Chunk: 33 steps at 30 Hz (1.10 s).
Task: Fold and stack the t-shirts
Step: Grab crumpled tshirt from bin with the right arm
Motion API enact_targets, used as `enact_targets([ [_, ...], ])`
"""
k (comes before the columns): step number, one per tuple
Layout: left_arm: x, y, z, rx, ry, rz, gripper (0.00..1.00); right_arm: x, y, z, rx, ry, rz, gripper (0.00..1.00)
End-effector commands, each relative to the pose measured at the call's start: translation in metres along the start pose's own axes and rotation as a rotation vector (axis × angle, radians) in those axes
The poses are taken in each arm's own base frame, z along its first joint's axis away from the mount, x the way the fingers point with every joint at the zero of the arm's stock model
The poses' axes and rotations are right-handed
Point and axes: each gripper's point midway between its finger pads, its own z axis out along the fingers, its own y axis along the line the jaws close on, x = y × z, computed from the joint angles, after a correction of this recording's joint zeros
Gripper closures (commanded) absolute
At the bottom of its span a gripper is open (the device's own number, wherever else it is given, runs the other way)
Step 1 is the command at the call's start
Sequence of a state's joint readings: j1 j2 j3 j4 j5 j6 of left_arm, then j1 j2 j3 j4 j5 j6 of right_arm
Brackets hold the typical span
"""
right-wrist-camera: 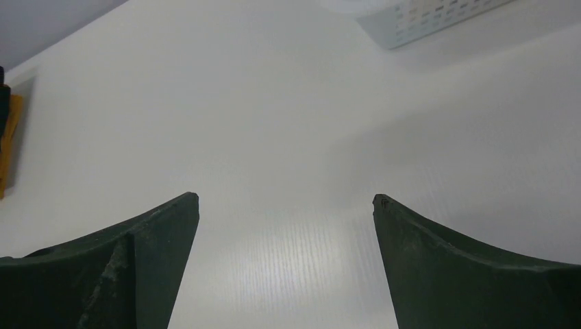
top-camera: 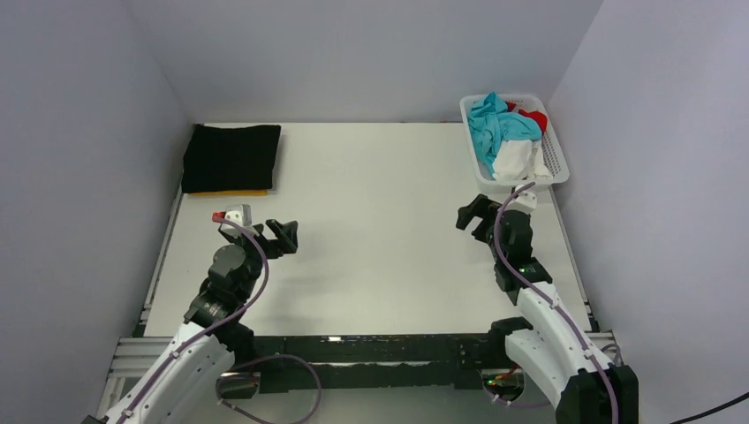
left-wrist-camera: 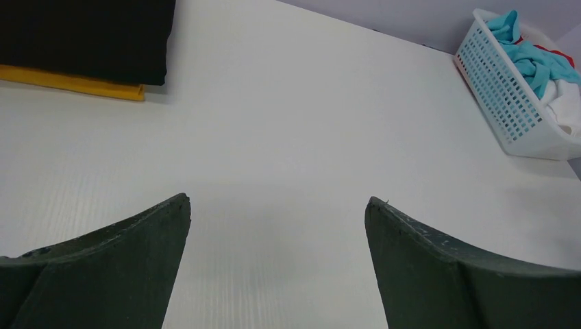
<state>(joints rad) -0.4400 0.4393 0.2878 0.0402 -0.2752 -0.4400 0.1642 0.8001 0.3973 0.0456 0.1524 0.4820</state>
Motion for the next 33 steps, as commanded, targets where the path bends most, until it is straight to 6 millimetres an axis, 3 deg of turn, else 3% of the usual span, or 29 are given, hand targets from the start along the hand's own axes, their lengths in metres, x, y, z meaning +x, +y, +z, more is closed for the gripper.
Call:
enact_targets([
  [1, -0.006, -0.001, 0.001, -0.008, -0.028, -0.023, 0.00, -0.044, 0.020, 0.000, -0.034, -0.089, -0.004, 0.00],
  [6, -0.003, -0.004, 0.003, 0.016, -0.026, -0.029, 0.01, -0.082, 0.026, 0.019, 0.050, -0.107, -0.014, 0.00],
  [8, -0.002, -0.003, 0.004, 0.013, -0.021, -0.021, 0.01, -0.106, 0.030, 0.032, 0.097, -0.119, -0.037, 0.00],
  [15, -0.005, 0.005, 0.002, -0.034, -0.028, -0.011, 0.01, -0.153, 0.028, 0.098, 0.214, -0.072, -0.094, 0.00],
  [19, -0.005, 0.008, 0.001, -0.045, -0.039, -0.009, 0.01, -0.157, 0.011, 0.153, 0.261, 0.005, -0.081, 0.00],
  [20, -0.006, 0.008, 0.001, -0.047, -0.040, -0.009, 0.00, -0.166, 0.009, 0.165, 0.271, 0.003, -0.073, 0.00],
  [24, -0.004, 0.010, 0.004, -0.058, -0.028, -0.001, 0.01, -0.165, -0.007, 0.217, 0.311, 0.042, -0.103, 0.00],
  [26, -0.001, 0.010, 0.006, -0.062, -0.016, 0.003, 0.01, -0.170, -0.030, 0.241, 0.336, 0.050, -0.114, 0.02],
  [27, -0.001, 0.010, 0.006, -0.066, -0.012, 0.005, 0.01, -0.162, -0.039, 0.255, 0.349, 0.080, -0.118, 0.05],
  [28, 0.001, 0.010, 0.007, -0.068, -0.004, 0.008, 0.01, -0.168, -0.041, 0.261, 0.345, 0.077, -0.118, 0.07],
  [33, 0.003, 0.009, 0.011, -0.070, 0.012, 0.011, 0.01, -0.149, -0.060, 0.303, 0.323, 0.114, -0.156, 0.14],
])
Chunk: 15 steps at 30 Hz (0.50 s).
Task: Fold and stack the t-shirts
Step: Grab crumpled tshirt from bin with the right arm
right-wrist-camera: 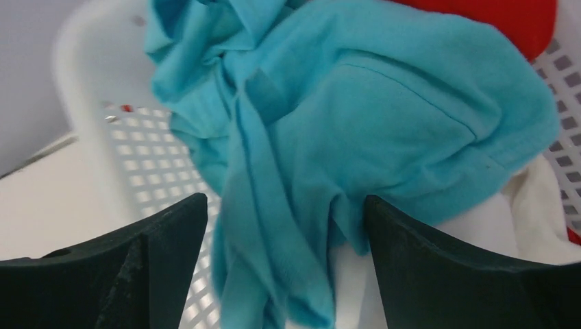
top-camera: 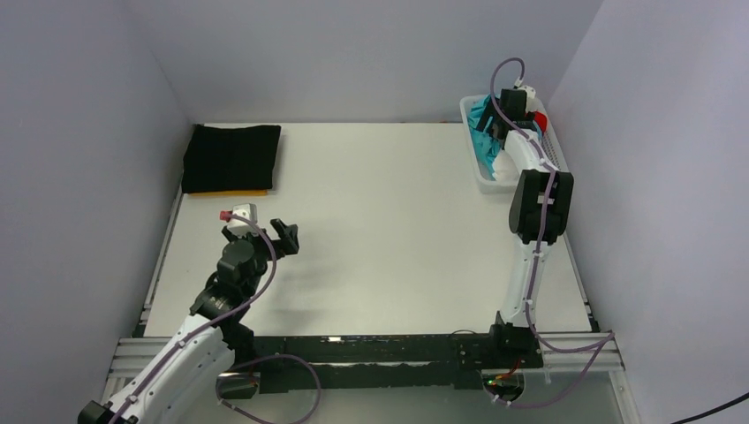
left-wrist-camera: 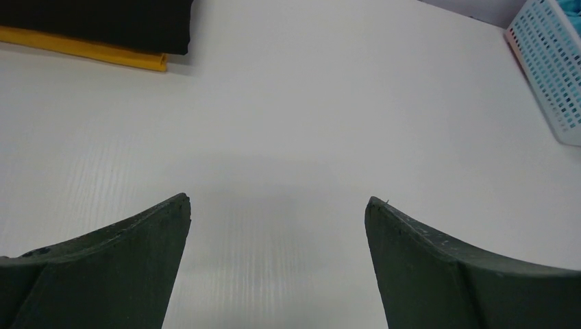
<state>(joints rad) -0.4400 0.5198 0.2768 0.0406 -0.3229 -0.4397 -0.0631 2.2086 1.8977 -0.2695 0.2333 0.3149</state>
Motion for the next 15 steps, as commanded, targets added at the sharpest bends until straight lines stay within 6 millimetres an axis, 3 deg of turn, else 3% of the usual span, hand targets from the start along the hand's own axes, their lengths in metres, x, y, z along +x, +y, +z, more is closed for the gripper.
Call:
enact_targets([
  [1, -0.016, -0.007, 0.003, 0.010, -0.043, -0.016, 0.01, -0.005, 0.002, 0.019, -0.035, 0.004, -0.057, 0.17],
  [6, -0.014, -0.008, 0.005, 0.013, -0.035, -0.016, 0.01, 0.006, 0.012, 0.032, -0.104, 0.017, -0.114, 0.31],
  [15, -0.013, -0.009, 0.006, 0.016, -0.030, -0.019, 0.00, -0.022, 0.004, 0.019, -0.057, -0.051, -0.217, 0.30],
])
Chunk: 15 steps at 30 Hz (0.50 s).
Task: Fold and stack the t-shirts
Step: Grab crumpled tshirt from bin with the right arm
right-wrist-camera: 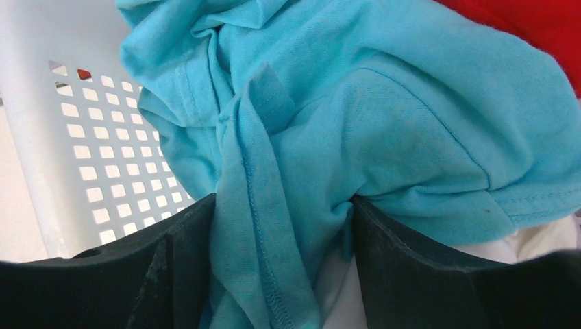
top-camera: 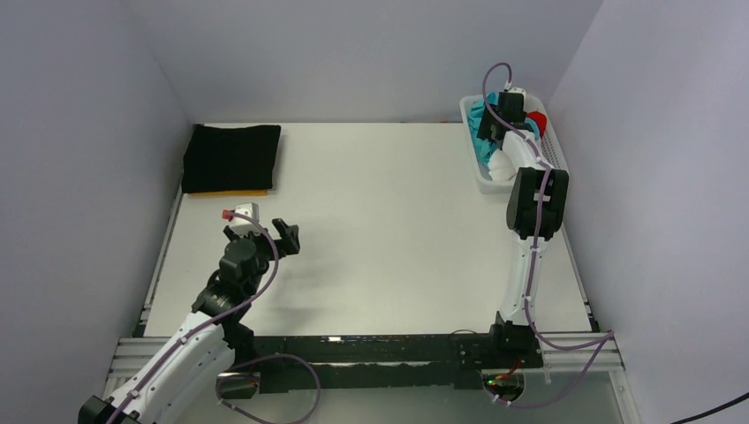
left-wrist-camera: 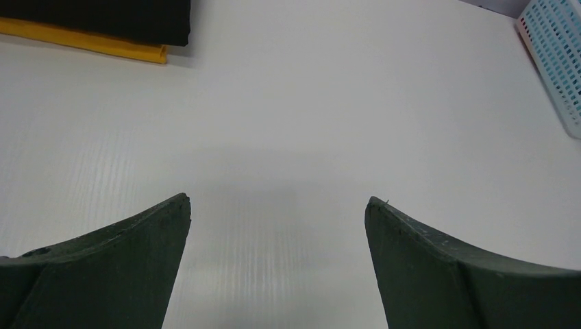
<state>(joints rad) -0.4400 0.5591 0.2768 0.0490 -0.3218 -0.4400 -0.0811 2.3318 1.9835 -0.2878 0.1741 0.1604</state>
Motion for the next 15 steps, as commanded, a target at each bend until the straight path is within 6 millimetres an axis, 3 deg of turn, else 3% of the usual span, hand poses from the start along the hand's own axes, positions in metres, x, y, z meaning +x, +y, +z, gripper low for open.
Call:
enact_targets([
  [1, -0.0211, -0.0107, 0.0016, 0.028, -0.058, -0.029, 0.01, -0.0509, 0.0052, -0.0200, -0.015, -0.125, -0.079, 0.30],
  [10, -0.0176, -0.0112, 0.0033, 0.029, -0.046, -0.028, 0.01, -0.0555, 0.0055, -0.0252, 0.058, -0.141, -0.205, 0.31],
  [15, -0.0164, -0.0108, 0.0045, 0.026, -0.042, -0.026, 0.00, -0.0516, 0.0113, -0.0205, 0.052, -0.131, -0.218, 0.46],
])
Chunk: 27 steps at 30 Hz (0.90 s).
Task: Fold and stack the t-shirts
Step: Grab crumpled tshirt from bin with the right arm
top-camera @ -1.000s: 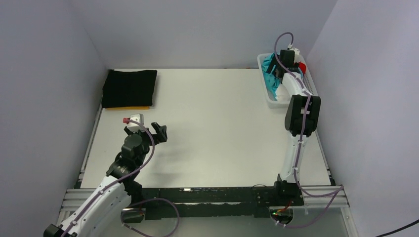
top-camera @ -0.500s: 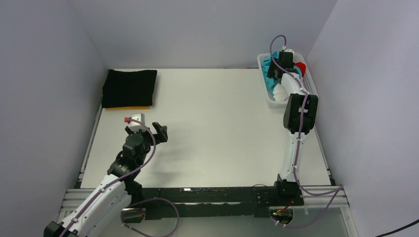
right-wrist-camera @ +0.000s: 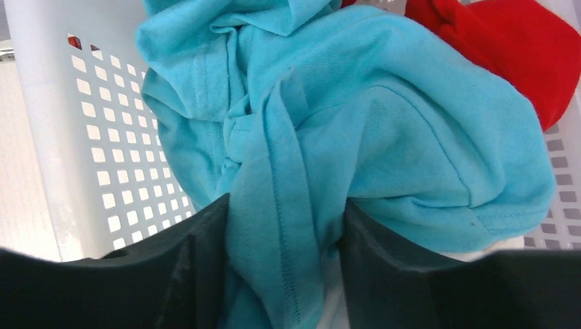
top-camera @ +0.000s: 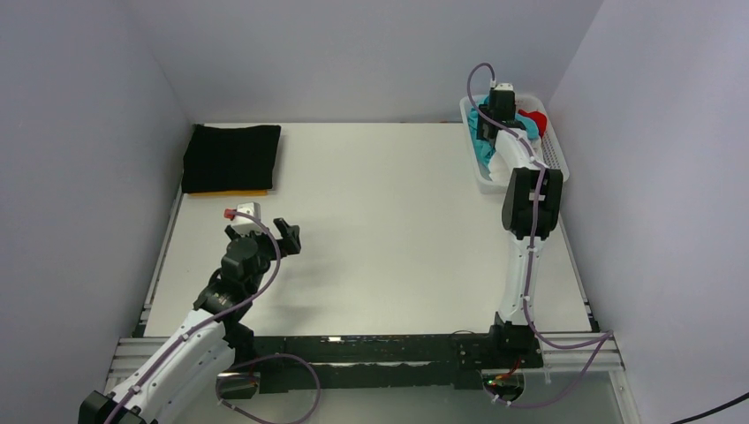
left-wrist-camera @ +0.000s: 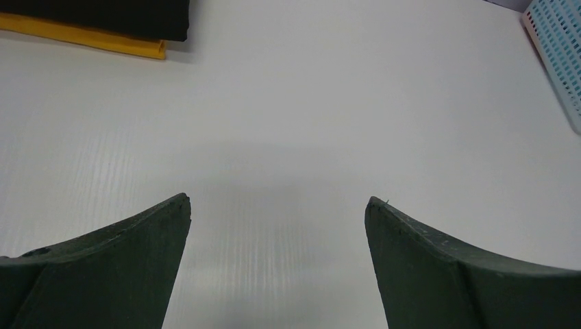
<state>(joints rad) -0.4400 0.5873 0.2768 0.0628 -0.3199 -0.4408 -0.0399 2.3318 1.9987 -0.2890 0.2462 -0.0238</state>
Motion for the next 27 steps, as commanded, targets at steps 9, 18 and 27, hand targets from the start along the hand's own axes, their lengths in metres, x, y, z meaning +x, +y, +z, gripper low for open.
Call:
enact_targets([
  [9, -0.019, -0.012, 0.003, 0.032, -0.046, -0.027, 0.01, -0.057, -0.009, -0.015, 0.069, -0.150, -0.017, 0.98],
  [18, -0.019, -0.015, 0.003, 0.045, -0.040, -0.032, 0.00, -0.150, -0.042, -0.097, 0.137, -0.393, 0.070, 1.00],
  [27, -0.023, -0.019, -0.002, 0.074, -0.056, -0.051, 0.00, -0.269, -0.076, -0.258, 0.094, -0.886, 0.218, 1.00],
])
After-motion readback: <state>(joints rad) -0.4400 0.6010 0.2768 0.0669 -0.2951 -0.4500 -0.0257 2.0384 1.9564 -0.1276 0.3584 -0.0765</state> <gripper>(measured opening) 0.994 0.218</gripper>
